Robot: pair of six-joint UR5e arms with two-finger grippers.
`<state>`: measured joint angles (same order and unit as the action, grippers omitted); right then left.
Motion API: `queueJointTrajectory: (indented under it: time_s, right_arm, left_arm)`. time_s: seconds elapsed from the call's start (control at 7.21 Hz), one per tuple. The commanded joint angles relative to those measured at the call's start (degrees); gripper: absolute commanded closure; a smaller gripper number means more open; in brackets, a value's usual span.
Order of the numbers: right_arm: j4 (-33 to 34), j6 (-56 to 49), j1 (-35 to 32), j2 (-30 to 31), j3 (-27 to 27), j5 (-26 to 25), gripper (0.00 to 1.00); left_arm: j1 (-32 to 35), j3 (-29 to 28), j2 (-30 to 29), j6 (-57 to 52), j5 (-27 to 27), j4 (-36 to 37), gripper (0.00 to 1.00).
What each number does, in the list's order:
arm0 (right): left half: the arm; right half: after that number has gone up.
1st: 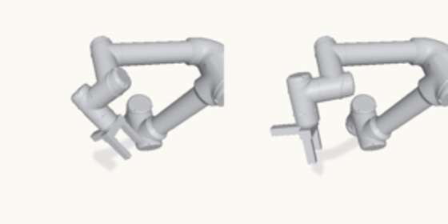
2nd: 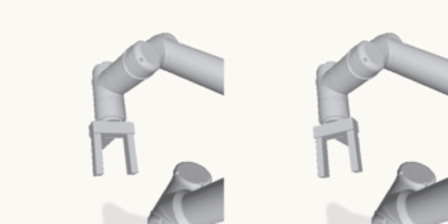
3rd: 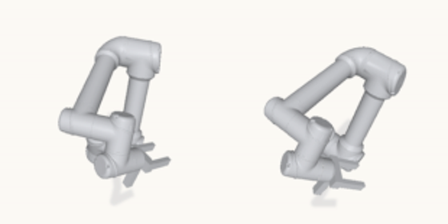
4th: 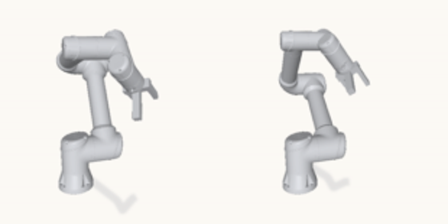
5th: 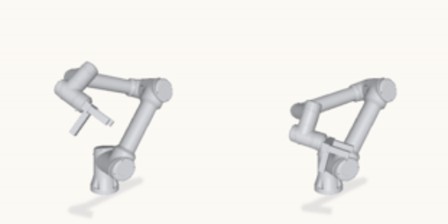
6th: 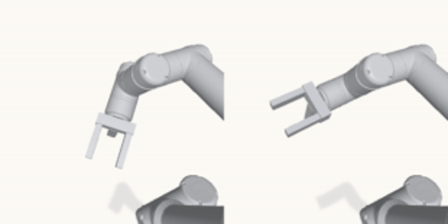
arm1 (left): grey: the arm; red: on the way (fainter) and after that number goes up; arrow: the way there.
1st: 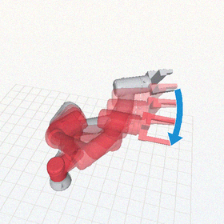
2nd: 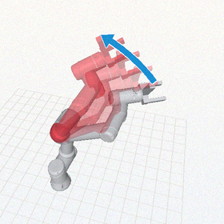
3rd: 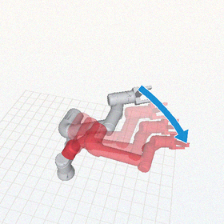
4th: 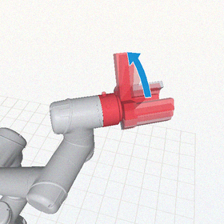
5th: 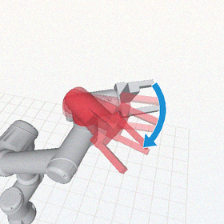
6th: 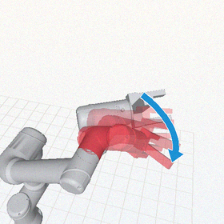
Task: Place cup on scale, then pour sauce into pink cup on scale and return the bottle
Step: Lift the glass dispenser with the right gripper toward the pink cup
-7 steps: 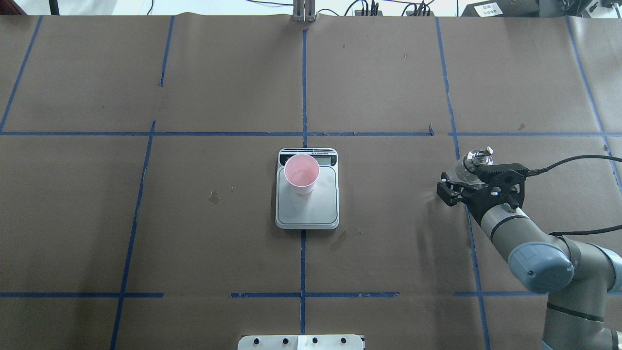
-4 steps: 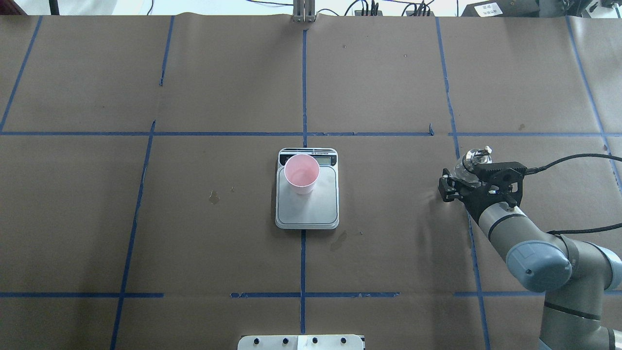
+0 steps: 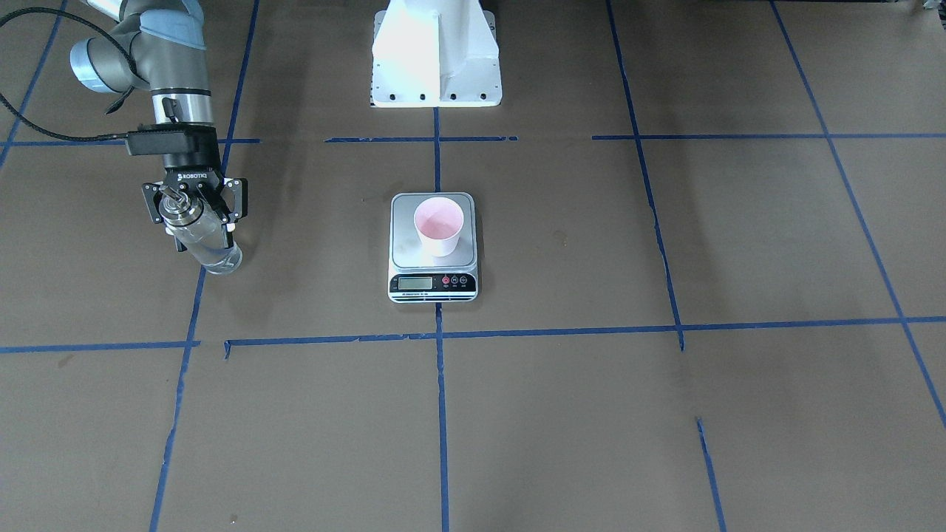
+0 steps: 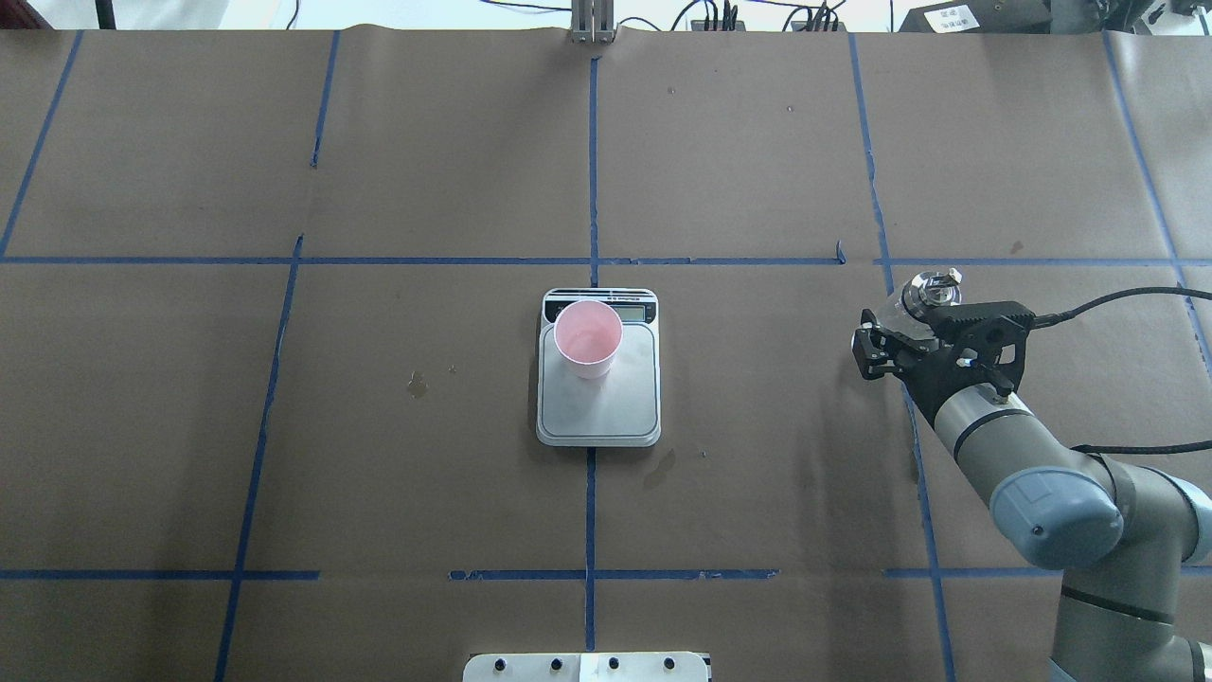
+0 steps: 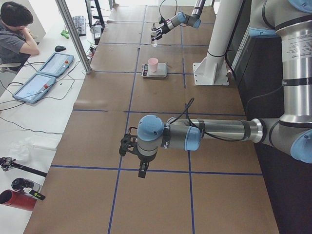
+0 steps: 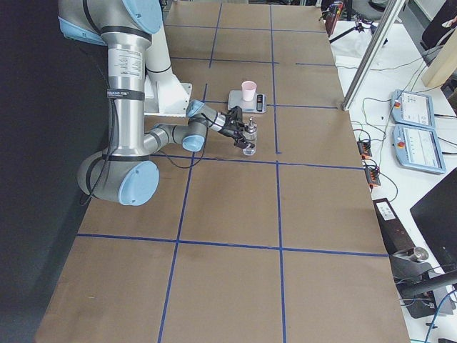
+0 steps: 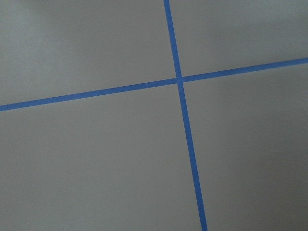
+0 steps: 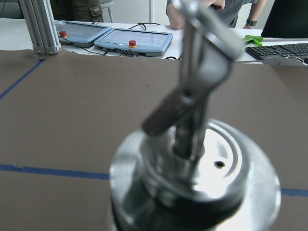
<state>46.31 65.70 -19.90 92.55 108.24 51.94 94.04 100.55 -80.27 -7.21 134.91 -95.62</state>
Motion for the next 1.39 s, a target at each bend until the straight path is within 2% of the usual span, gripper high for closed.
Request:
queueJointTrajectory:
  time_s: [0.0, 0.14, 0.28, 0.42, 0.83, 0.97, 1.25]
  right_arm:
    - [0.0, -15.3, -1.5, -0.3, 1.3, -0.1, 1.00]
    - [0.3, -19.2, -3.3, -0.4, 2.1, 1.3, 1.00]
    - [0.6, -20.9, -4.9, -0.6, 3.4, 5.0, 1.00]
    - [0.6, -21.1, -5.1, -1.0, 3.6, 4.8, 1.00]
    - [0.9, -35.5, -5.4, -2.1, 4.7, 4.7, 1.00]
    - [1.7, -39.6, -5.2, -3.4, 4.6, 3.1, 1.00]
    - [15.7, -44.8, -2.2, -11.0, 4.5, -3.1, 1.00]
  left_arm:
    - [0.0, 0.1, 0.0, 0.0, 0.0, 0.0, 0.00]
    - [0.0, 0.0, -0.1, 0.0, 0.0, -0.1, 0.00]
    - [0.0, 0.1, 0.0, 0.0, 0.0, 0.0, 0.00]
    - [0.0, 0.1, 0.0, 0.0, 0.0, 0.0, 0.00]
    - [0.0, 0.1, 0.0, 0.0, 0.0, 0.0, 0.00]
    - [0.0, 0.0, 0.0, 0.0, 0.0, 0.0, 0.00]
    - [0.0, 0.0, 0.0, 0.0, -0.1, 0.1, 0.00]
